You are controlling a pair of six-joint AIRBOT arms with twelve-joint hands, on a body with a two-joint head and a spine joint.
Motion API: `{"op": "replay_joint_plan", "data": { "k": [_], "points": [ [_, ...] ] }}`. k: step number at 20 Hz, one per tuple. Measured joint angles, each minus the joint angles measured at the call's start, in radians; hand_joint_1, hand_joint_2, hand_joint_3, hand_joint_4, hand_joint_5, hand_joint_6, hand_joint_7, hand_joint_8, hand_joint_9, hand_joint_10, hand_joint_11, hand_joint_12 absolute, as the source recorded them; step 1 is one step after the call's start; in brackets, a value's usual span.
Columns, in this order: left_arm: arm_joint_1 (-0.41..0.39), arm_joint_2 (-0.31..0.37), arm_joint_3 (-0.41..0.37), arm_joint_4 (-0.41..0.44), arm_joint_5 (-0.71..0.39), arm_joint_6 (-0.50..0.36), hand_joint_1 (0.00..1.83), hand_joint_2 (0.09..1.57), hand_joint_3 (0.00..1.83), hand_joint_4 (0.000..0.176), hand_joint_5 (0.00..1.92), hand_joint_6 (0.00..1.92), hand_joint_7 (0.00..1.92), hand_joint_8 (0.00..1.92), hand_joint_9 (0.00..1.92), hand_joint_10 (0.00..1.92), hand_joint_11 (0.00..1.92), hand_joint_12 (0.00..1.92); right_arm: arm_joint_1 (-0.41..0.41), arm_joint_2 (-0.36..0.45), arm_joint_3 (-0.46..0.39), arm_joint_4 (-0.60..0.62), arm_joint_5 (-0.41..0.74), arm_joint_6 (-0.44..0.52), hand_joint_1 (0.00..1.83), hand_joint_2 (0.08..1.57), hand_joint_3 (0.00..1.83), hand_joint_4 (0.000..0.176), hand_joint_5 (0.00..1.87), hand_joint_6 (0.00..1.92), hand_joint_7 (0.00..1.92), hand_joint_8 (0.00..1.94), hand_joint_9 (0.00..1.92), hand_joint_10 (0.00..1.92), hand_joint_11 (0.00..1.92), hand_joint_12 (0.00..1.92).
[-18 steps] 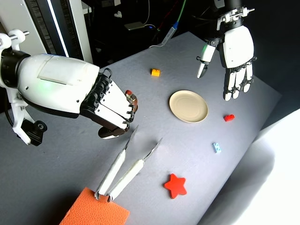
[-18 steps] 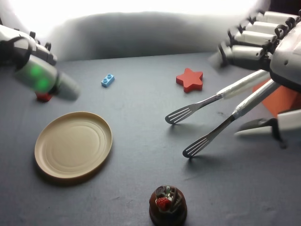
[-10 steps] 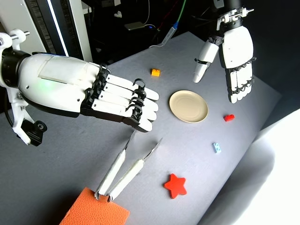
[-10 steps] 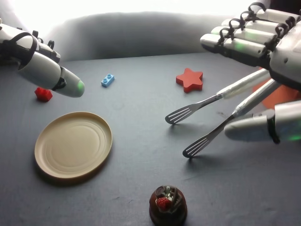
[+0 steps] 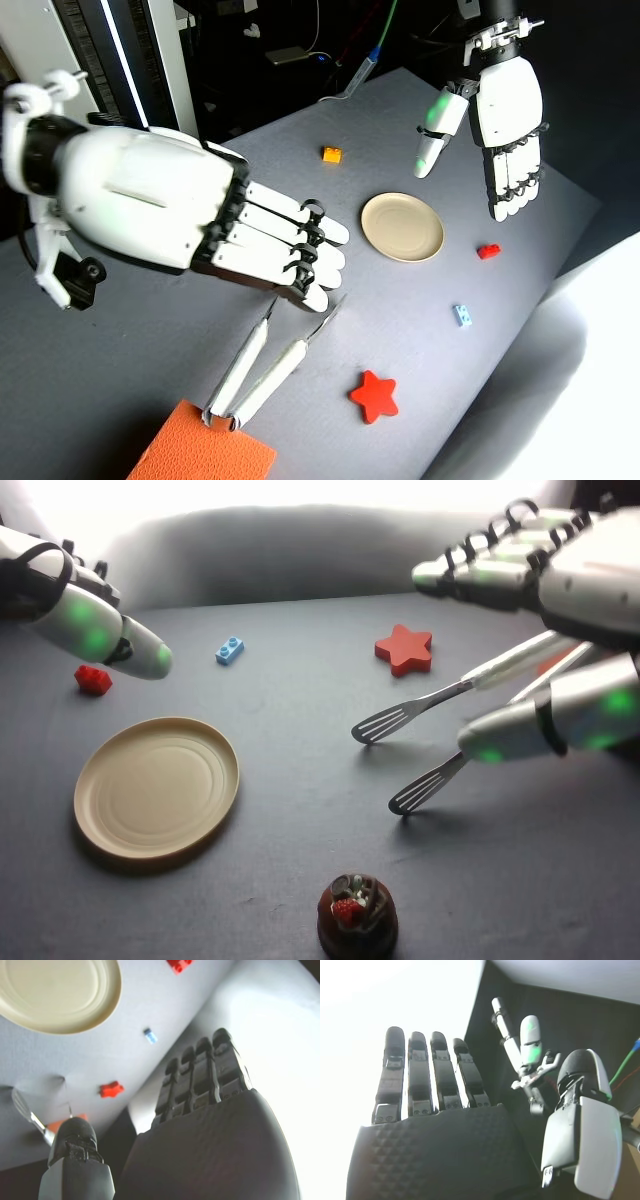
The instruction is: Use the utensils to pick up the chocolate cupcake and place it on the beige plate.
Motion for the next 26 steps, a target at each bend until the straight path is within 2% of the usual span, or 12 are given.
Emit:
{"op": "replay_joint_plan", "data": {
  "k": [2,3,5,7,8,11,14,17,19,21,22,26],
  "points": [
    [0.0,0.0,0.0,0.007,-0.004,0.0,0.01,1.06,0.0,0.0,0.0,0.0,0.0,0.0,0.0,0.0,0.0,0.0,0.06,-0.032,0.033,-0.002,-0.043,-0.009,0.21,0.88,0.0,0.0,0.0,0.0,0.02,0.0,0.04,0.0,0.0,0.27],
    [0.0,0.0,-0.002,0.006,-0.008,0.0,0.01,1.06,0.0,0.0,0.0,0.0,0.0,0.0,0.0,0.0,0.0,0.0,0.082,-0.062,0.063,-0.002,-0.066,-0.013,0.21,0.87,0.0,0.0,0.0,0.0,0.02,0.0,0.05,0.0,0.0,0.28],
    [0.0,-0.001,-0.005,0.003,-0.01,0.0,0.02,1.06,0.0,0.0,0.0,0.0,0.0,0.0,0.0,0.0,0.0,0.0,0.099,-0.101,0.106,-0.002,-0.131,-0.013,0.17,0.87,0.0,0.0,0.0,0.0,0.0,0.0,0.03,0.0,0.0,0.27],
    [0.0,-0.001,-0.006,0.013,-0.008,0.0,0.02,1.06,0.0,0.0,0.0,0.0,0.0,0.0,0.0,0.0,0.0,0.0,0.101,-0.121,0.13,-0.023,-0.2,-0.029,0.17,0.88,0.0,0.0,0.0,0.0,0.0,0.0,0.0,0.0,0.0,0.12],
    [0.0,-0.001,-0.003,0.011,-0.008,0.0,0.02,1.07,0.0,0.0,0.0,0.0,0.0,0.0,0.0,0.0,0.0,0.0,0.101,-0.122,0.131,-0.051,-0.218,-0.031,0.2,0.88,0.0,0.0,0.0,0.0,0.0,0.0,0.0,0.0,0.0,0.15],
    [-0.006,-0.001,0.0,0.013,-0.008,0.001,0.06,1.07,0.0,0.0,0.0,0.0,0.0,0.0,0.0,0.0,0.0,0.0,0.098,-0.142,0.166,-0.053,-0.223,-0.031,0.27,0.88,0.0,0.0,0.0,0.0,0.0,0.0,0.0,0.0,0.0,0.15],
    [-0.006,-0.001,0.0,0.012,-0.003,0.005,0.01,1.08,0.01,0.0,0.0,0.0,0.0,0.0,0.0,0.0,0.0,0.0,0.071,-0.186,0.217,-0.055,-0.235,-0.03,0.33,0.89,0.0,0.0,0.0,0.0,0.0,0.0,0.0,0.0,0.0,0.17],
    [-0.006,-0.001,0.0,0.013,-0.003,0.005,0.01,1.08,0.01,0.0,0.0,0.0,0.0,0.0,0.0,0.0,0.0,0.0,0.037,-0.224,0.265,-0.051,-0.258,-0.03,0.39,0.94,0.01,0.0,0.0,0.0,0.0,0.0,0.0,0.0,0.0,0.01],
    [-0.006,-0.001,0.0,0.012,-0.003,0.005,0.02,1.08,0.0,0.0,0.0,0.0,0.0,0.0,0.0,0.0,0.0,0.0,0.027,-0.238,0.297,-0.056,-0.248,-0.028,0.42,0.97,0.02,0.0,0.0,0.0,0.0,0.0,0.0,0.0,0.0,0.0],
    [-0.006,-0.001,0.0,0.014,0.0,0.005,0.02,1.08,0.0,0.0,0.0,0.0,0.0,0.0,0.0,0.0,0.0,0.0,0.027,-0.237,0.3,-0.058,-0.23,-0.031,0.48,1.0,0.03,0.0,0.0,0.0,0.0,0.0,0.0,0.0,0.0,0.0],
    [-0.006,-0.002,0.0,0.013,-0.002,0.005,0.01,1.08,0.0,0.0,0.0,0.0,0.0,0.0,0.0,0.0,0.0,0.0,0.027,-0.239,0.3,-0.056,-0.222,-0.032,0.59,1.01,0.02,0.0,0.0,0.0,0.0,0.0,0.0,0.0,0.0,0.0],
    [-0.006,-0.005,0.0,0.012,0.001,0.005,0.01,1.09,0.0,0.0,0.0,0.0,0.0,0.0,0.0,0.0,0.0,0.0,0.004,-0.245,0.299,-0.055,-0.18,-0.081,0.67,1.01,0.02,0.0,0.0,0.0,0.0,0.0,0.0,0.0,0.0,0.0]
  ]
}}
